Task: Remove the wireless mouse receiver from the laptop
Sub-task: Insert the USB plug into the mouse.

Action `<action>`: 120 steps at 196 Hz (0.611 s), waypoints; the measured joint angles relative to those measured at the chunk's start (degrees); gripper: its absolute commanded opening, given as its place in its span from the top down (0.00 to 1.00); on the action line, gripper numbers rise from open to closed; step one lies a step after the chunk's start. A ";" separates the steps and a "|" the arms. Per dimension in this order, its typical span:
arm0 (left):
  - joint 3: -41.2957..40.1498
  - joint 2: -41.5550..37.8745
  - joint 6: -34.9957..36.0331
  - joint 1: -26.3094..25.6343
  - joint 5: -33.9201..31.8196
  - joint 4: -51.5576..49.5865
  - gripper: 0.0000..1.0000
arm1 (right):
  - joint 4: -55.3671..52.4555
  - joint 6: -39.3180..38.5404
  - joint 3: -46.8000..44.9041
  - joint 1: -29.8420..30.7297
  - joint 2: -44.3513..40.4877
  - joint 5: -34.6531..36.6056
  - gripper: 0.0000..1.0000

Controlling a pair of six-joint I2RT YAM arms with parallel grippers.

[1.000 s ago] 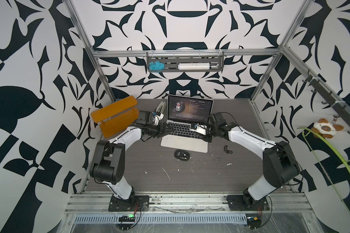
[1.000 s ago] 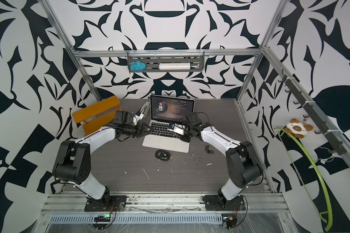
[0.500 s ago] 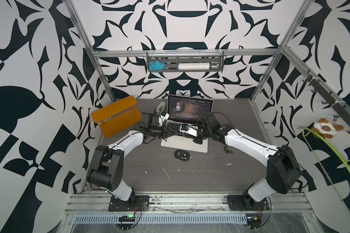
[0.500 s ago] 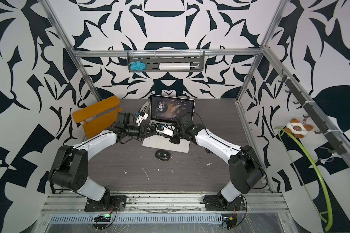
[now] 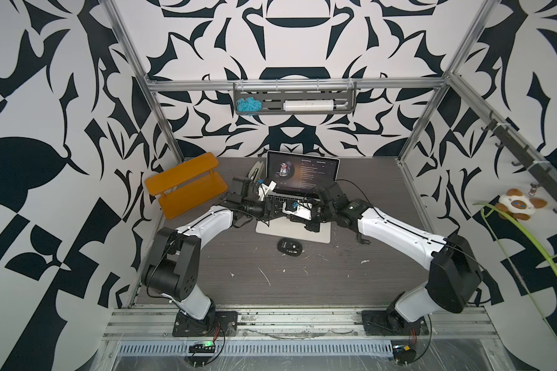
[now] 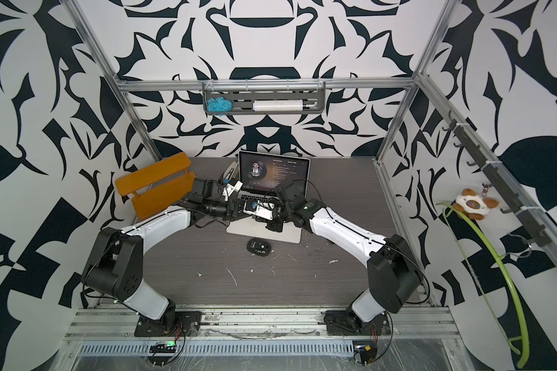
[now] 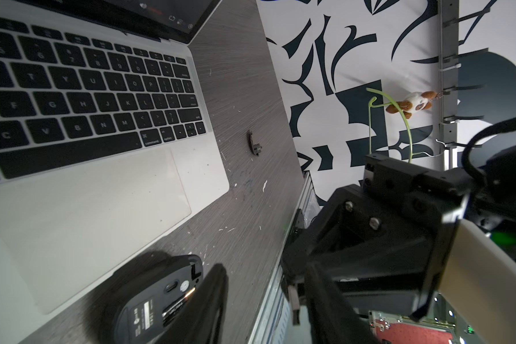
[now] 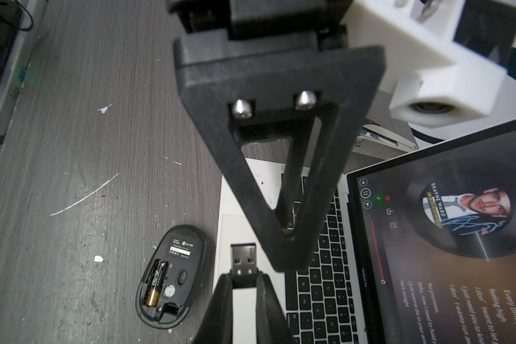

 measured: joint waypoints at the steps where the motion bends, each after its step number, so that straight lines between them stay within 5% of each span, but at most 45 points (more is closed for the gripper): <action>1: 0.00 0.02 0.04 -0.02 0.02 0.00 0.57 | 0.00 0.02 0.00 0.02 0.00 0.02 0.98; 74: 0.70 1.14 0.90 -0.33 1.81 -1.16 0.71 | -0.81 -0.22 0.07 0.13 0.02 1.29 0.98; 120: 1.92 1.90 1.29 -0.33 2.71 -2.05 0.71 | -0.96 -0.24 0.31 0.20 0.02 2.16 0.98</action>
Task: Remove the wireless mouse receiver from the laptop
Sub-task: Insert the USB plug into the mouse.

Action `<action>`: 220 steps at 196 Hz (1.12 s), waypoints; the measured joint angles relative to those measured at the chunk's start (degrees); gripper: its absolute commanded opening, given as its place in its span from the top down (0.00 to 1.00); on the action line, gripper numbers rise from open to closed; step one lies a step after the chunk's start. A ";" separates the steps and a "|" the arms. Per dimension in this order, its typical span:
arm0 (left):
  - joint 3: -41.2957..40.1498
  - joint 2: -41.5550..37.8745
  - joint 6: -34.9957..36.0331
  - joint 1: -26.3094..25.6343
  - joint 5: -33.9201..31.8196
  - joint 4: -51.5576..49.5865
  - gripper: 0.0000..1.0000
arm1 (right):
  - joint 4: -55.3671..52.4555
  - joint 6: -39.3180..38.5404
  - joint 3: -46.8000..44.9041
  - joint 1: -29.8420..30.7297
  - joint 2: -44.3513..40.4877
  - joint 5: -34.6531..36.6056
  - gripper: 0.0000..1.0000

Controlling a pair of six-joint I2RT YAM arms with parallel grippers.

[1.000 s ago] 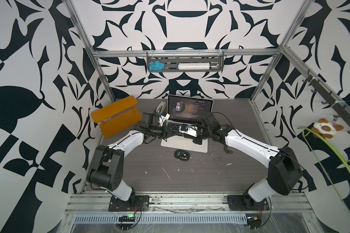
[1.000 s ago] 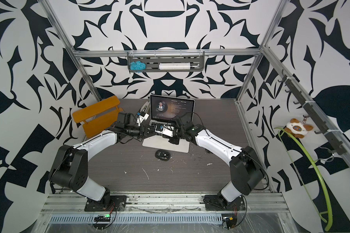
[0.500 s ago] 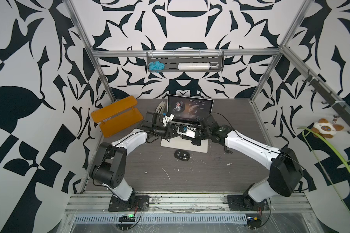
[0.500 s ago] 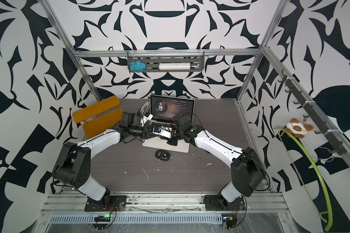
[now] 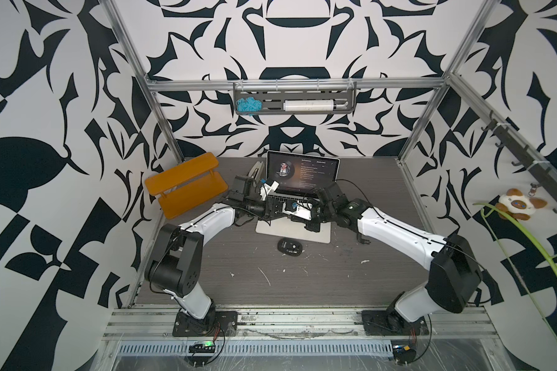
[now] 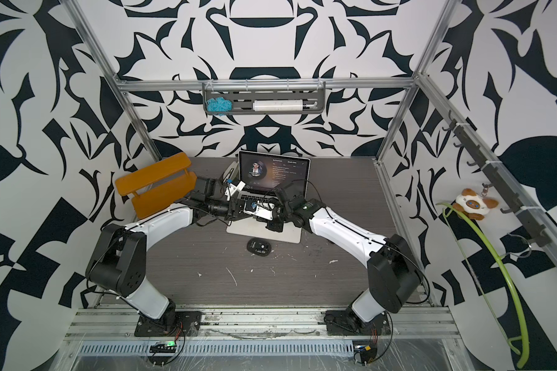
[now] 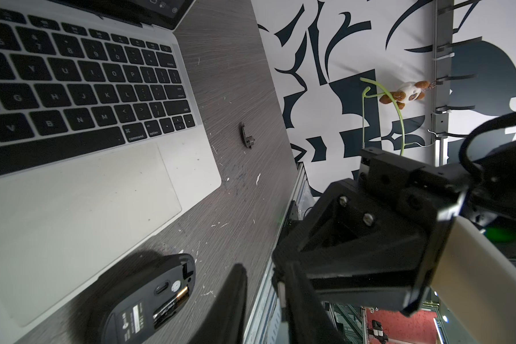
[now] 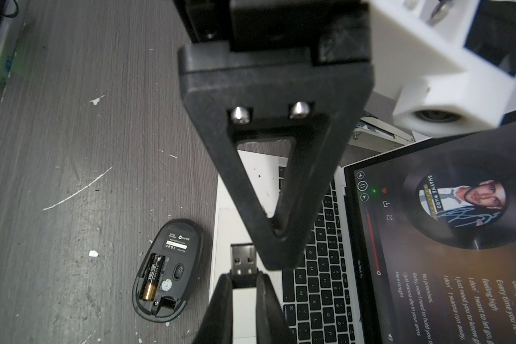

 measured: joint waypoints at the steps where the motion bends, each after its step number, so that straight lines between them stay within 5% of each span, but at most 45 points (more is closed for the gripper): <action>1: 0.00 0.02 0.00 0.00 0.02 -0.02 0.71 | 0.00 0.00 0.00 0.00 0.00 0.02 0.98; 79: 0.33 0.09 1.49 0.07 1.29 -1.79 0.77 | -0.26 -0.17 0.46 0.20 0.55 0.52 0.98; 179: 0.50 1.01 2.27 0.11 2.69 -2.05 0.74 | -0.72 -0.17 0.50 0.33 0.57 0.76 0.98; 220: 0.50 1.05 3.21 0.04 3.50 -3.06 0.66 | -0.42 -0.17 0.92 0.39 0.92 1.20 0.98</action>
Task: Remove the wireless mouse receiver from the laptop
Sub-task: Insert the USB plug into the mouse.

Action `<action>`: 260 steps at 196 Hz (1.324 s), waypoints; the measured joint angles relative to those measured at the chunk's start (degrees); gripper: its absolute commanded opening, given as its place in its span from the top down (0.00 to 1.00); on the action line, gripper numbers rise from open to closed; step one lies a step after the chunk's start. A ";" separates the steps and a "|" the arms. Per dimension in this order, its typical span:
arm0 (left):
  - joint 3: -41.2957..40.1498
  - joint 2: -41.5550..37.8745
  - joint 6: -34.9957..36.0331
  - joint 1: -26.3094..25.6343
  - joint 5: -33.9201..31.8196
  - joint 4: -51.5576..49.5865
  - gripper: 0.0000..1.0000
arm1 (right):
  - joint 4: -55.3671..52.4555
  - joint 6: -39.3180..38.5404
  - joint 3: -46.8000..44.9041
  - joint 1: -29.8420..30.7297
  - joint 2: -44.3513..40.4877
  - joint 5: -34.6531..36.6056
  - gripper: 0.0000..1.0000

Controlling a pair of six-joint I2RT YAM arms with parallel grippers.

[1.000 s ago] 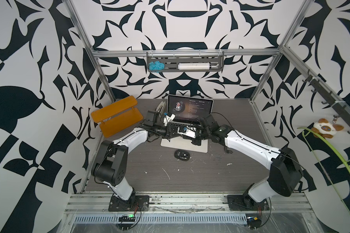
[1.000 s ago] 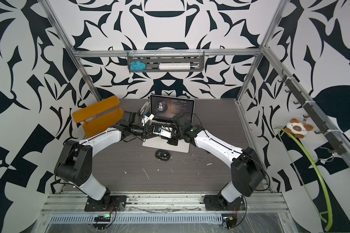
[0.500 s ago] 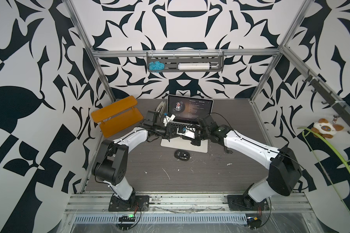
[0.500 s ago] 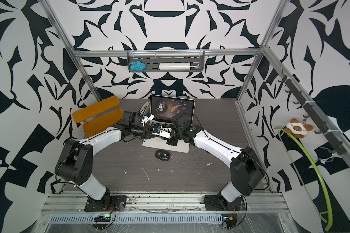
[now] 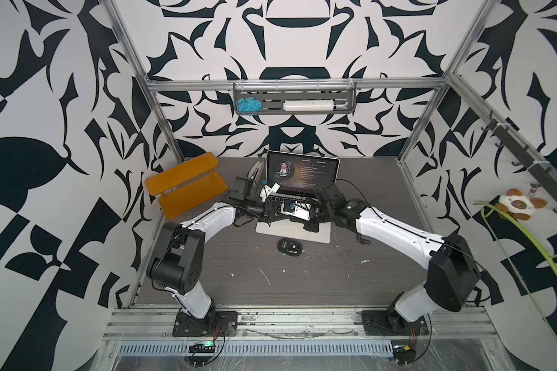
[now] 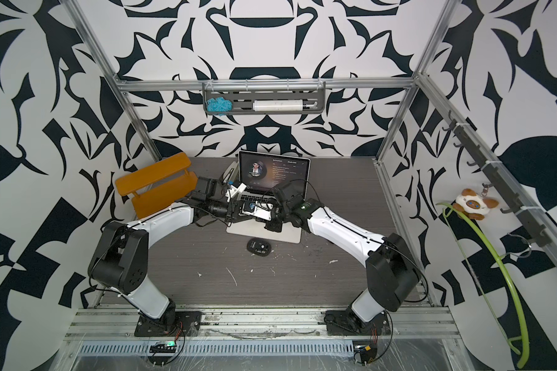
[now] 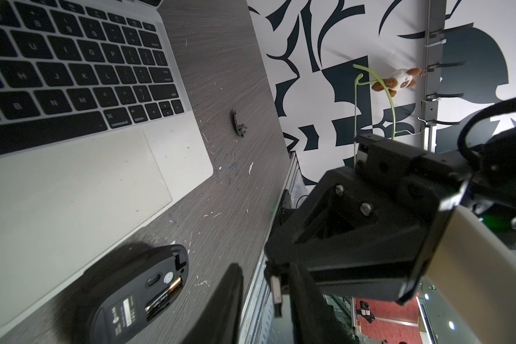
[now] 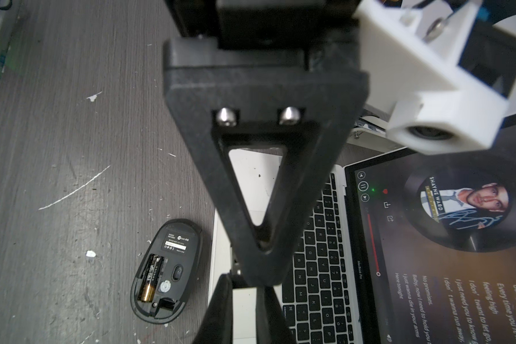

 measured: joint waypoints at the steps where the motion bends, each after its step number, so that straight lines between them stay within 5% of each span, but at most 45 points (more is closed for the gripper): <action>1: 0.00 0.00 0.04 0.00 0.00 -0.02 0.66 | 0.00 0.00 0.02 0.00 0.00 0.02 0.98; 43: 0.00 0.00 1.31 0.00 0.37 -1.75 0.76 | 0.26 0.00 0.13 0.00 0.42 0.59 0.98; 150: 0.11 0.42 1.81 0.17 0.42 -2.45 0.71 | 0.37 -0.24 0.15 0.00 0.42 0.59 0.98; 260: 0.15 0.44 1.68 0.66 2.05 -2.40 0.87 | 0.28 -0.24 0.15 0.11 0.44 0.48 0.98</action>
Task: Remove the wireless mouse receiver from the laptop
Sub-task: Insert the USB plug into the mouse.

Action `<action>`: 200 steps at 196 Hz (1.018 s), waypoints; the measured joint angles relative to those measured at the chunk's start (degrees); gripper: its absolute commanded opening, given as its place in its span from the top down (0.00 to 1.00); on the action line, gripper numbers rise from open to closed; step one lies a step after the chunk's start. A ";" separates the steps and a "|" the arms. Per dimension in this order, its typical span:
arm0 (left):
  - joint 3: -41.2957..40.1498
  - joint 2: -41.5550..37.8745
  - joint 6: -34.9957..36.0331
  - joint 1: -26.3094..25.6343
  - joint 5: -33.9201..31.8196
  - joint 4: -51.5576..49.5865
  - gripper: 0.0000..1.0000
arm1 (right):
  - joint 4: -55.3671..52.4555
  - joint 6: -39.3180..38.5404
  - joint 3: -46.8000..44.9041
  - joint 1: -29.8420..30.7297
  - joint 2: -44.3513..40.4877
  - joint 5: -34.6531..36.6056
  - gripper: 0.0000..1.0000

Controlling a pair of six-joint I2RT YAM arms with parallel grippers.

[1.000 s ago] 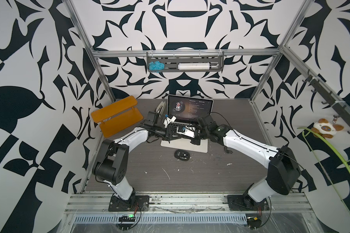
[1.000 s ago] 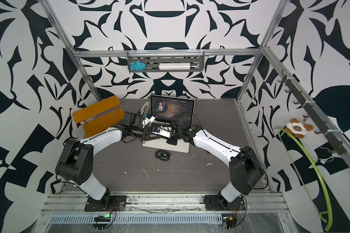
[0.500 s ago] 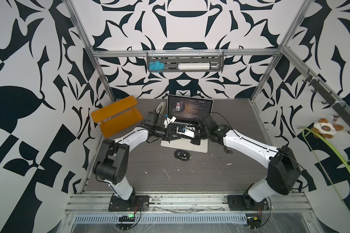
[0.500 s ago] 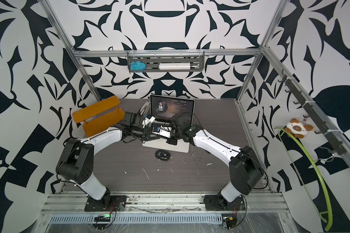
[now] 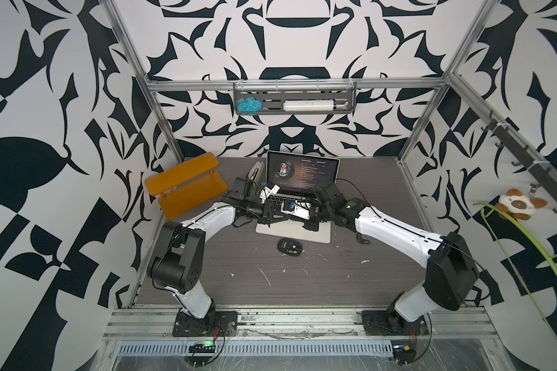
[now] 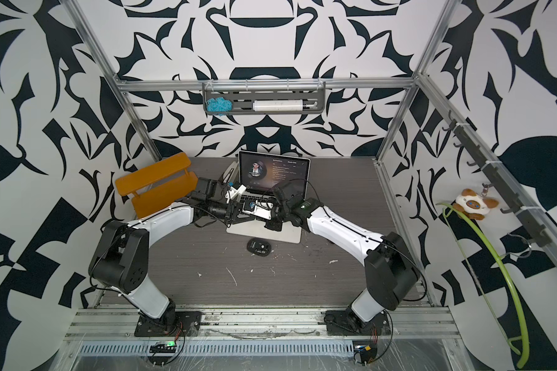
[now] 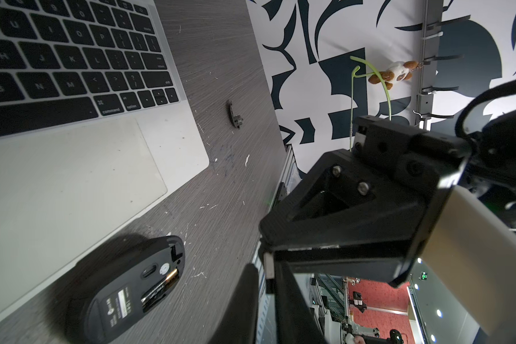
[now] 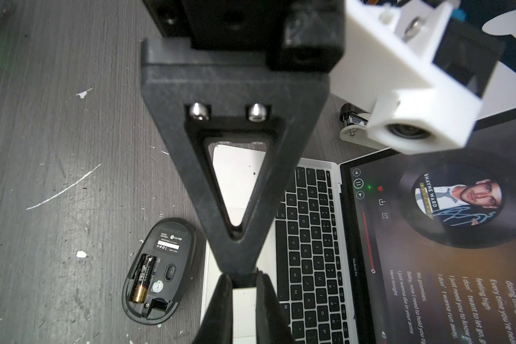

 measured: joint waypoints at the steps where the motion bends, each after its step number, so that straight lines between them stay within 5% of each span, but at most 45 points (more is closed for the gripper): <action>1: -0.02 0.00 -0.04 0.00 0.04 0.00 0.87 | 0.00 0.02 0.00 0.00 0.00 0.00 0.98; 39: -0.02 0.00 -0.02 0.02 0.66 0.17 0.96 | 0.09 0.00 0.00 0.07 0.00 -0.04 0.91; 83: -0.09 -0.02 0.22 0.09 0.50 0.44 0.97 | 1.55 1.88 -0.44 -0.07 -0.15 -0.09 0.42; 115: -0.46 -0.33 0.22 1.66 0.24 0.68 0.97 | 6.29 7.08 -5.27 -3.26 -3.69 -2.82 0.38; 162: -1.27 -3.78 -0.61 4.76 0.02 1.75 0.96 | 17.38 36.28 -13.77 -12.48 -12.50 -4.39 0.40; 200: -2.51 -9.03 -2.10 4.83 0.85 4.39 0.96 | 24.13 63.19 -13.25 -15.82 -10.45 -16.06 0.36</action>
